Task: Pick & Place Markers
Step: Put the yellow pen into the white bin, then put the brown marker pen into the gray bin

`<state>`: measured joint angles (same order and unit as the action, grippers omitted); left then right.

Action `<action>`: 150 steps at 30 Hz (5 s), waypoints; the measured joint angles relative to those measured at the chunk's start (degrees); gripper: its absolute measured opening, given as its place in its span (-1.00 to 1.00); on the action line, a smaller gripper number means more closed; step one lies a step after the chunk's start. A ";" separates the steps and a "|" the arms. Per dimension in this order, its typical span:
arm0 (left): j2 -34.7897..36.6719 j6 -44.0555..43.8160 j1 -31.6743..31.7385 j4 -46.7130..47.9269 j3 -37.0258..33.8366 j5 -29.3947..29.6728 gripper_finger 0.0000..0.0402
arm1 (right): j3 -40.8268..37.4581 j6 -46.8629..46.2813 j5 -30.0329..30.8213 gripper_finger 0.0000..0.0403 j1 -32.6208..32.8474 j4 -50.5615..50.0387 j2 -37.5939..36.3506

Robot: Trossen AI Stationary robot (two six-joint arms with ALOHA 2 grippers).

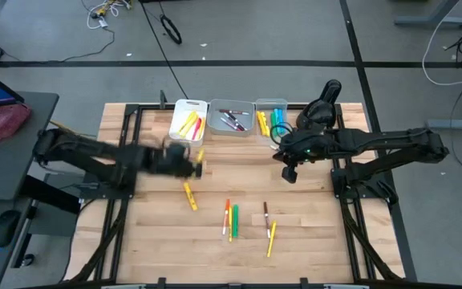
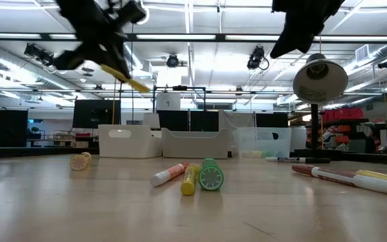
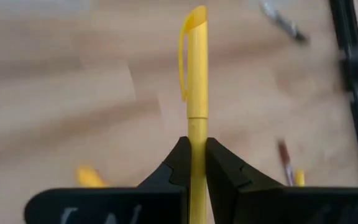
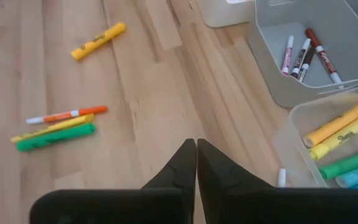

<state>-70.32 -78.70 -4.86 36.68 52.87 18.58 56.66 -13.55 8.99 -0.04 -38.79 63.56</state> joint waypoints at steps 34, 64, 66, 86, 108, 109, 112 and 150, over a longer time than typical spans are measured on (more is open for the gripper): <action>-26.56 52.43 48.74 -8.62 4.33 -20.90 -0.75 | 0.00 -17.49 13.07 -0.91 -3.68 20.70 1.87; -10.79 50.56 43.59 -5.55 12.82 -25.76 -0.15 | 0.00 -18.80 -0.33 -0.91 -4.10 6.98 1.85; -8.53 50.42 41.40 -5.58 13.46 -25.69 -0.15 | 0.00 -21.28 -3.84 -0.91 -4.08 6.33 1.85; 17.86 34.04 7.74 -19.74 -6.00 -6.28 -0.15 | 0.00 -24.29 -8.94 -0.26 3.62 6.21 6.83; 40.83 37.27 6.01 -19.81 -24.28 -6.17 -0.15 | 0.00 -38.42 -3.72 0.31 3.02 7.94 13.10; 40.67 36.87 6.01 -19.63 -24.57 -6.74 -0.15 | 0.00 -37.98 -3.93 0.30 3.15 6.35 13.10; 40.41 36.22 6.01 -19.39 -25.25 -7.24 -0.15 | 0.00 -37.59 -6.59 0.30 3.52 -0.12 13.10; 40.34 38.40 6.01 -17.02 -25.27 -8.24 -0.15 | 0.15 -65.55 -5.09 -0.80 16.78 5.75 40.39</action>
<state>-29.98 -40.29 1.15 19.66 27.59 10.34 56.82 -79.10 3.90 16.74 -33.04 103.95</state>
